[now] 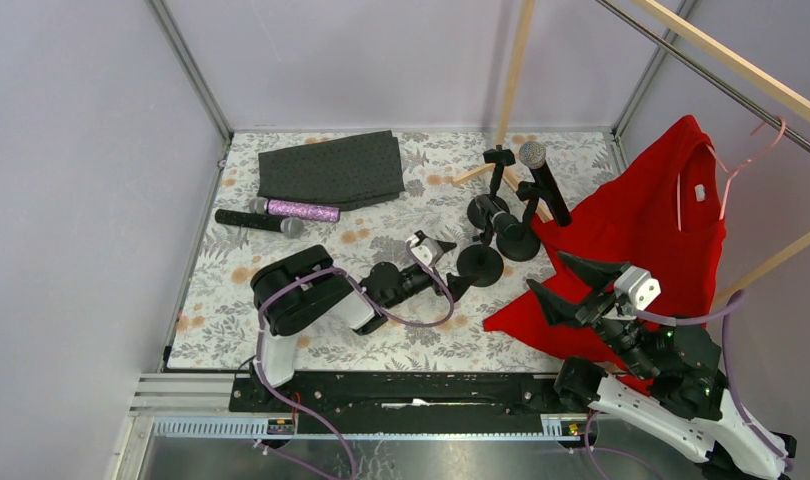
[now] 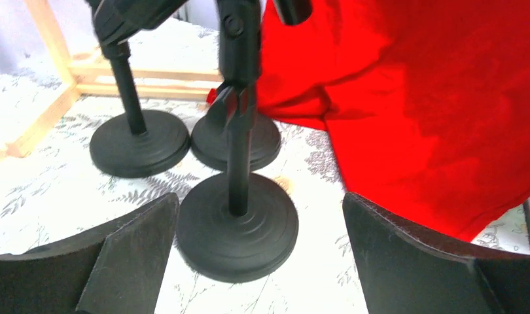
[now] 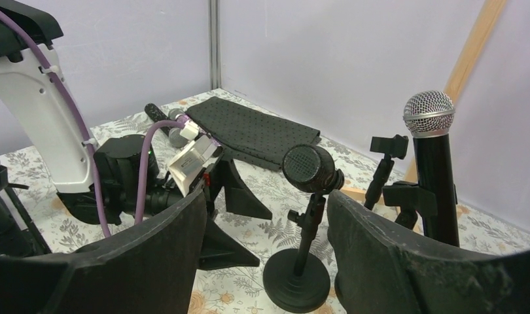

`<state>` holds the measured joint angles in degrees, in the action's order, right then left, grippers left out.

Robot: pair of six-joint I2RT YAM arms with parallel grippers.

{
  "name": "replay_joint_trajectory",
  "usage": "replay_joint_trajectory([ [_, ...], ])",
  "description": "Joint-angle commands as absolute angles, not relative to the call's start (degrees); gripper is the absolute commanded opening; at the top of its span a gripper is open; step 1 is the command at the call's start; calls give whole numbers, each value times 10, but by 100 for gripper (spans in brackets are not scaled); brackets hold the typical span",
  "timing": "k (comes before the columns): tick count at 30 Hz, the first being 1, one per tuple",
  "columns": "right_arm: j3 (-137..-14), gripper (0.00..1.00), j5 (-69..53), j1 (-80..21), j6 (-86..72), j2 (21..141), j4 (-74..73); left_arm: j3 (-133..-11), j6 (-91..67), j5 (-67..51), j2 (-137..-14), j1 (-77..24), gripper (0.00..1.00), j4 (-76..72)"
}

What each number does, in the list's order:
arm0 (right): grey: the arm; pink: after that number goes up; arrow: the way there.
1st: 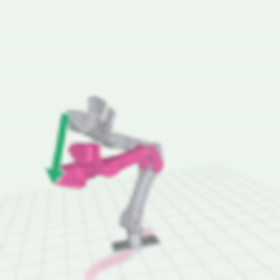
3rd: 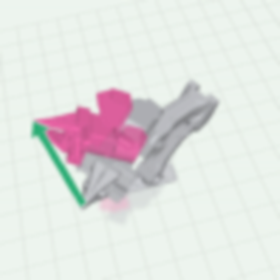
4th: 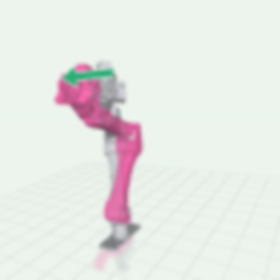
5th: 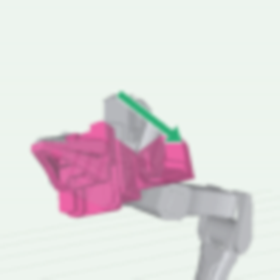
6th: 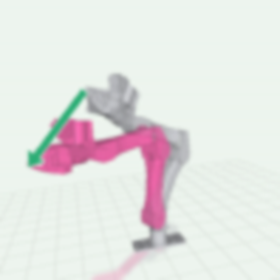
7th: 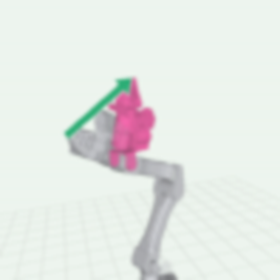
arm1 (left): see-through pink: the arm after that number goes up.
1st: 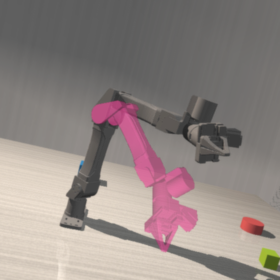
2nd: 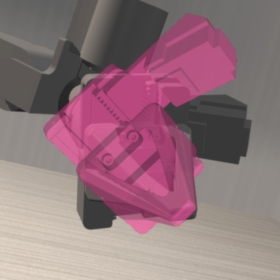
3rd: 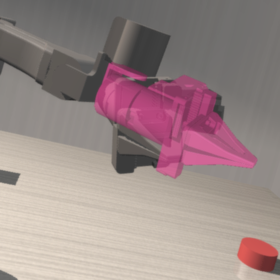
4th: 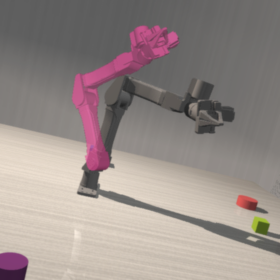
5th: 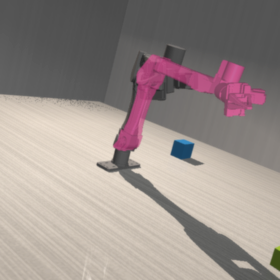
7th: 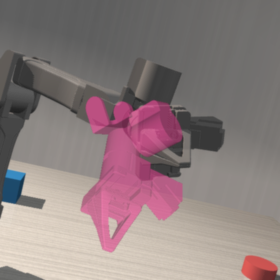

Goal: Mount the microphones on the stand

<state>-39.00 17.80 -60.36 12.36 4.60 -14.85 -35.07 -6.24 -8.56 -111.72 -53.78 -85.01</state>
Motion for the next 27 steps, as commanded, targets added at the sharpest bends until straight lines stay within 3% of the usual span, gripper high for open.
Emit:
replay_joint_trajectory([
  [1,-386,75,198,-603,136,46,-137,-338,-81,-59,-1093,-513,99,-919],
  [11,-385,75,199,-603,147,52,-144,-424,-129,-141,-1159,-408,96,-920],
  [27,-395,77,218,-603,196,86,-140,-720,-151,-231,-1377,-373,88,-920],
])
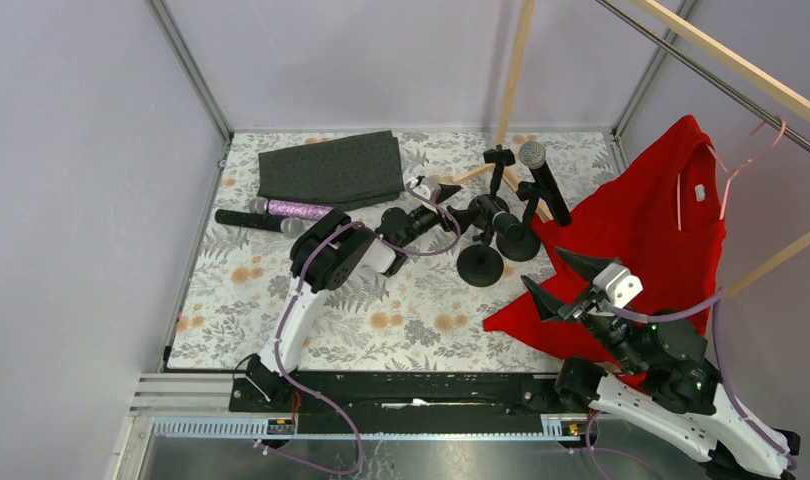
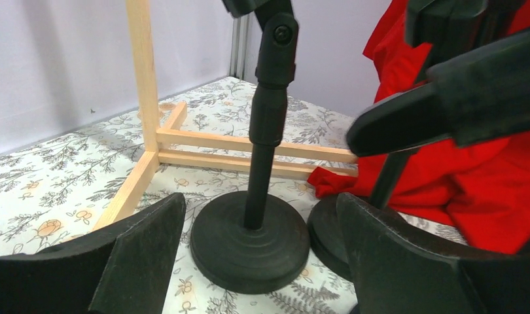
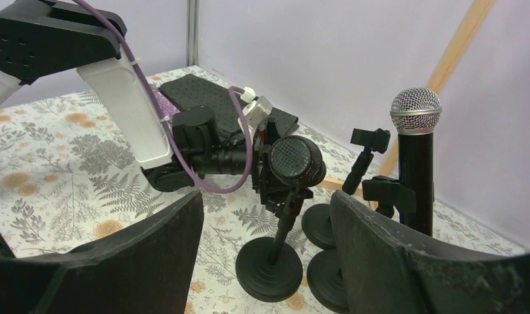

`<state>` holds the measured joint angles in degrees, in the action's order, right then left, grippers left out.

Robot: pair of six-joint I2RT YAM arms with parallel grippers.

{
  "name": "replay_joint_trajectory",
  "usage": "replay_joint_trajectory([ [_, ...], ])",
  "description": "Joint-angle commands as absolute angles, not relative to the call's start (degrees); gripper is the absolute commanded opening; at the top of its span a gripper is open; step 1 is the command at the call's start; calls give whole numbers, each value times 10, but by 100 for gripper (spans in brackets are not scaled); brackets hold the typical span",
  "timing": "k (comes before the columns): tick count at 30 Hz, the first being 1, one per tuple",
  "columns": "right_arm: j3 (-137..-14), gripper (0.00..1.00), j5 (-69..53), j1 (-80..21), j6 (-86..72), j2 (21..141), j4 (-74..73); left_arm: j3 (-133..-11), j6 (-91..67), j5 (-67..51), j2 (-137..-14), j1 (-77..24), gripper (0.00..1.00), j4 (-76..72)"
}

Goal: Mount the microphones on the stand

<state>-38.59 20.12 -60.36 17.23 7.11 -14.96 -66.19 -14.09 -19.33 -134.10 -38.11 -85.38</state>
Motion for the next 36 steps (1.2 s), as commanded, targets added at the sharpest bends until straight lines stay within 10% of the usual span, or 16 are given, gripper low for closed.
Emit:
replay_joint_trajectory([
  [1,-395,77,218,-603,199,88,-139,-737,-154,-232,-1387,-373,88,-920],
  [17,-391,78,231,-603,218,101,-148,-990,-193,-246,-1544,-374,81,-887],
  [36,-389,78,247,-603,215,75,-167,-1116,-211,-264,-1611,-387,37,-839],
])
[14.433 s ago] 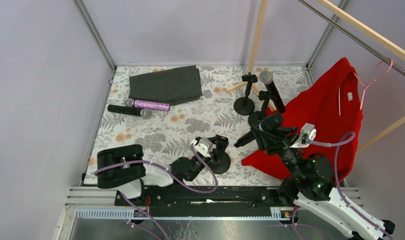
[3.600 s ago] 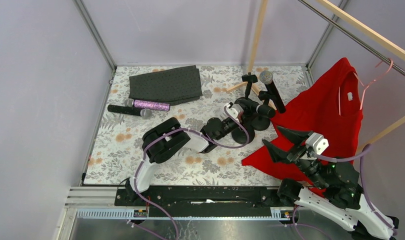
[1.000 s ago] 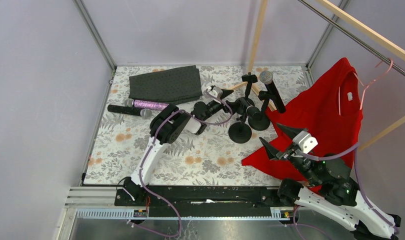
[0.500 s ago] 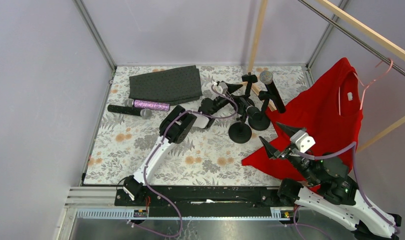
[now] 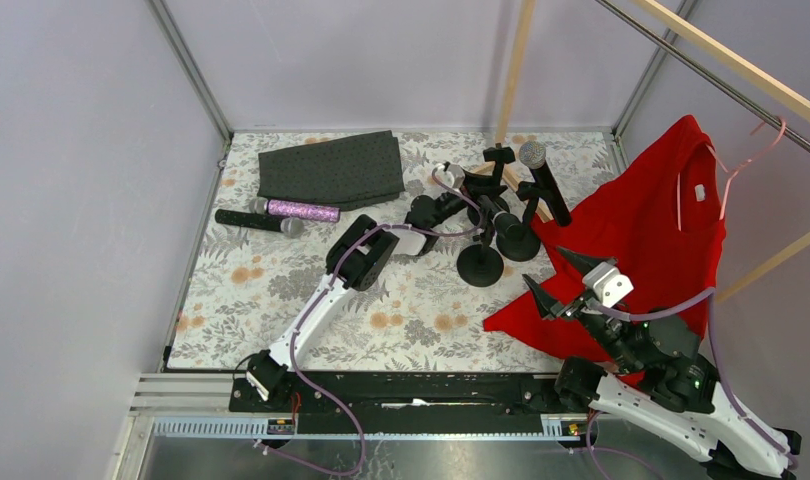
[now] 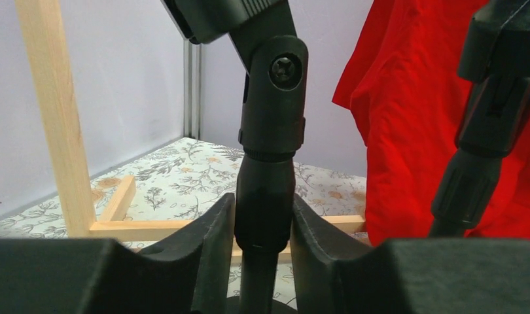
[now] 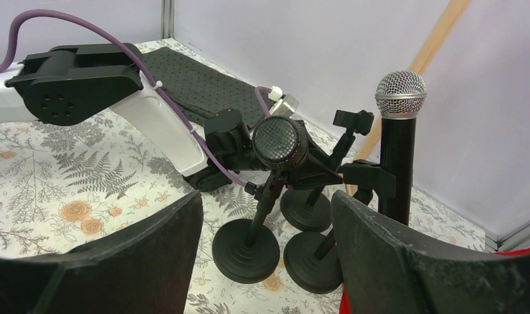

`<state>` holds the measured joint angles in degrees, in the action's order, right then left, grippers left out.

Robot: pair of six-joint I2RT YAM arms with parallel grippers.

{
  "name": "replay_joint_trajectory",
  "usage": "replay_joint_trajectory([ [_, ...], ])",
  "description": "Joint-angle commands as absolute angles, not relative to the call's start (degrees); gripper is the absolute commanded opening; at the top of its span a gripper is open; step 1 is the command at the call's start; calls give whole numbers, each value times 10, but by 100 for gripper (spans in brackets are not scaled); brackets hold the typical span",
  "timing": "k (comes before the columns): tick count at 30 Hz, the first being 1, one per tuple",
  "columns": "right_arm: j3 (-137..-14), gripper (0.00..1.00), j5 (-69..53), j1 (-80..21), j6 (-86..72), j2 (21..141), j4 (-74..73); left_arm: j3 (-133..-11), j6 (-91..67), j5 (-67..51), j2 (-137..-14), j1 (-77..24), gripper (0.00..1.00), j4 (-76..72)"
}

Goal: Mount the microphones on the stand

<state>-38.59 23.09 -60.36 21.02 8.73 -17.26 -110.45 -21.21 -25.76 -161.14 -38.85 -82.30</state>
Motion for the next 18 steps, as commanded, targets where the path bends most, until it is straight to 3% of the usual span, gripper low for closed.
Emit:
replay_joint_trajectory([
  [1,-388,78,248,-603,215,74,-166,-1110,-211,-265,-1609,-386,32,-843],
  [4,-388,78,249,-603,214,72,-166,-1094,-216,-262,-1604,-384,18,-858],
  [13,-388,78,247,-603,211,75,-160,-996,-214,-272,-1556,-368,0,-904],
  [18,-388,78,240,-603,208,80,-151,-905,-185,-276,-1492,-357,0,-917],
])
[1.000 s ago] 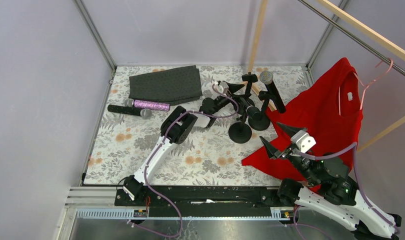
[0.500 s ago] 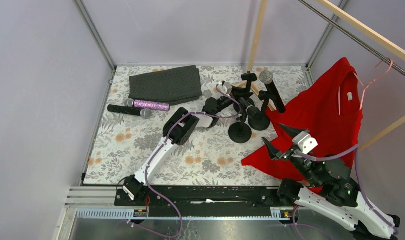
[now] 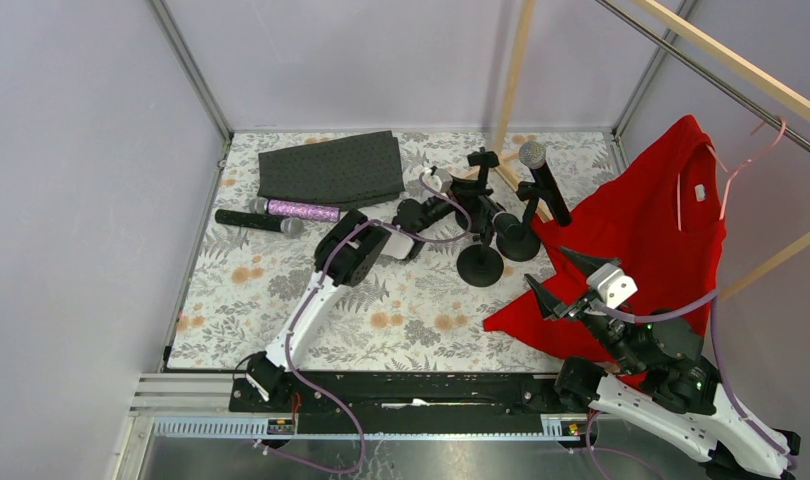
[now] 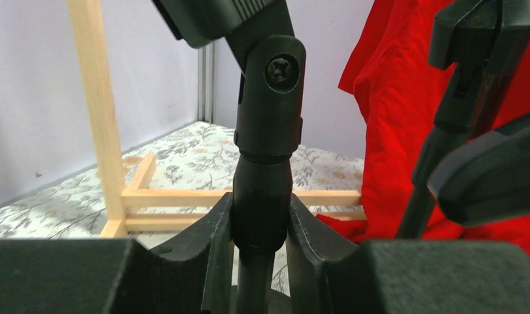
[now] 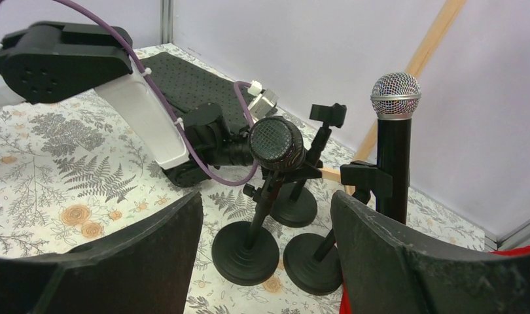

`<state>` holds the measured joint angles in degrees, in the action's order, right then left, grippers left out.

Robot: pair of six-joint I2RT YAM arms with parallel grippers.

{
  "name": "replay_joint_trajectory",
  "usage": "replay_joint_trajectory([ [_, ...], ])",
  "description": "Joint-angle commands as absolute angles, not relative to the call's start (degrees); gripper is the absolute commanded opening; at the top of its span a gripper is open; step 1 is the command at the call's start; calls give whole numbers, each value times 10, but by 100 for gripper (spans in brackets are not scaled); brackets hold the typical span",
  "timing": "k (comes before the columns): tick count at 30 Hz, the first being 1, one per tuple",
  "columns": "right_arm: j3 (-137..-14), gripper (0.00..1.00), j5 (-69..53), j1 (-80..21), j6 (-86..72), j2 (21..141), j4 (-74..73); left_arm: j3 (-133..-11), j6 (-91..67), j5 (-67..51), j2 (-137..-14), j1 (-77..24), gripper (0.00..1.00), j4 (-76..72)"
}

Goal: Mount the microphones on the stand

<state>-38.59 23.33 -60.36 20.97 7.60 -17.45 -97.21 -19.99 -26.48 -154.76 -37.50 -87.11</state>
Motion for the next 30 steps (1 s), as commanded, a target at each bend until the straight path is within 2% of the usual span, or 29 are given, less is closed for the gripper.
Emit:
replay_joint_trajectory([
  [1,-388,78,237,-603,206,82,-148,-885,-178,-275,-1480,-355,0,-917],
  [24,-398,77,197,-603,171,77,-147,-388,-84,-282,-1136,-336,0,-925],
  [30,-391,77,190,-603,166,71,-146,-265,-72,-243,-1048,-343,0,-925],
])
